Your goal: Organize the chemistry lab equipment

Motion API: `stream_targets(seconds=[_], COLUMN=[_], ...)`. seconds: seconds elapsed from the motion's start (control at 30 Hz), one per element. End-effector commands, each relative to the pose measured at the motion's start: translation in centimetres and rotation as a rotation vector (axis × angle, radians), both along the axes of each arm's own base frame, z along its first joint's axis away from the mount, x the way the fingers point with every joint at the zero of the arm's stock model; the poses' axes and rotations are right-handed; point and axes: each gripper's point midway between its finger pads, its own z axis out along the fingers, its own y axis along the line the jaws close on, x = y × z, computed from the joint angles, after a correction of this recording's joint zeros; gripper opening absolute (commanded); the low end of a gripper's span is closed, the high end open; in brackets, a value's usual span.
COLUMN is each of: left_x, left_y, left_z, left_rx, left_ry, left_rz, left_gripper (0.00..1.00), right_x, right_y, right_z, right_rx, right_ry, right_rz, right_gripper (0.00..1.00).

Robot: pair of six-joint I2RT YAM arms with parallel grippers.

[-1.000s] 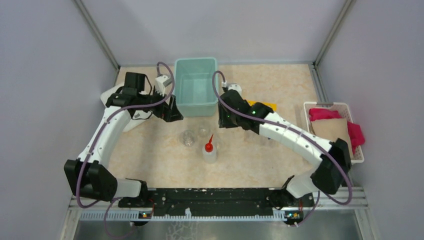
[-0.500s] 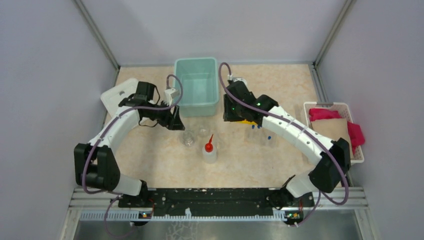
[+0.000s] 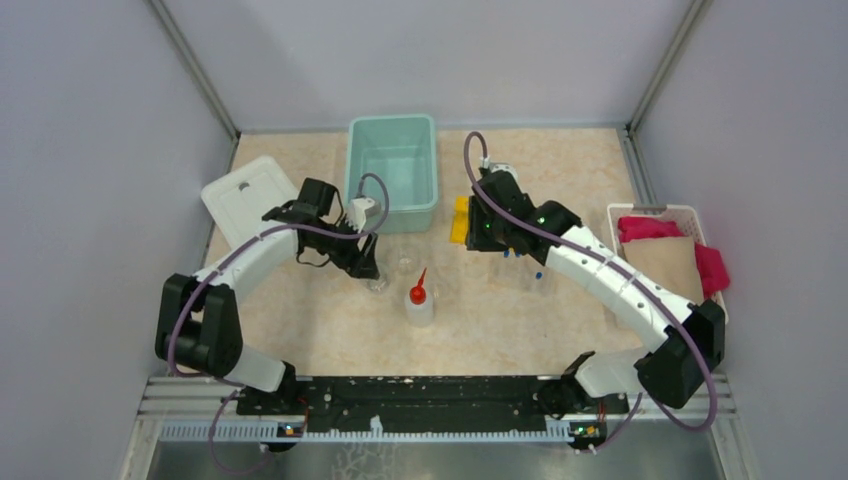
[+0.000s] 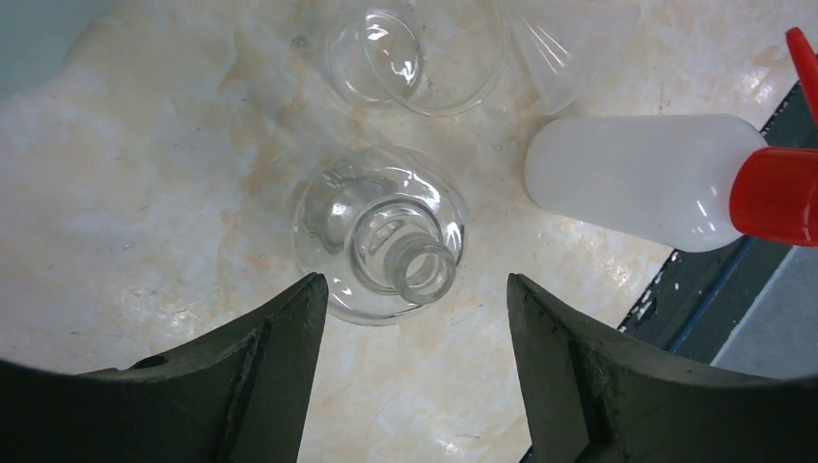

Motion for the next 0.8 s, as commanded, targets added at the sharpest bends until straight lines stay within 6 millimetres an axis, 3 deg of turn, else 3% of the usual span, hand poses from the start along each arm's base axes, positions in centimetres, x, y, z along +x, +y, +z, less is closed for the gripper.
stream_targets(seconds=[0.0,0.3,0.53,0.77], left_x=[1.9,2.1,2.3,2.2], left_y=[0.3,-0.4,-1.2,-1.0], left_z=[-0.4,-1.3,-0.6,-1.0], left_rx=[0.045,0.072,0.065,0.093], left_ry=[-0.083,-0.085,-0.127,-0.117], left_rz=[0.015,-0.003,-0.022,-0.024], left_gripper=[0.75,0.67,0.57,0.40], right_x=[0.0,-0.4,-0.5,-0.5], right_y=[-0.1,-0.7,-0.9,-1.2], right_z=[1.6,1.2,0.5,0.3], right_rx=[0.045,0.040,0.022,0.010], right_ry=[-0.051,-0.050,-0.042,-0.041], right_rz=[-0.017,-0.034,-0.033,-0.038], right_gripper=[0.33,0.31,0.28,0.27])
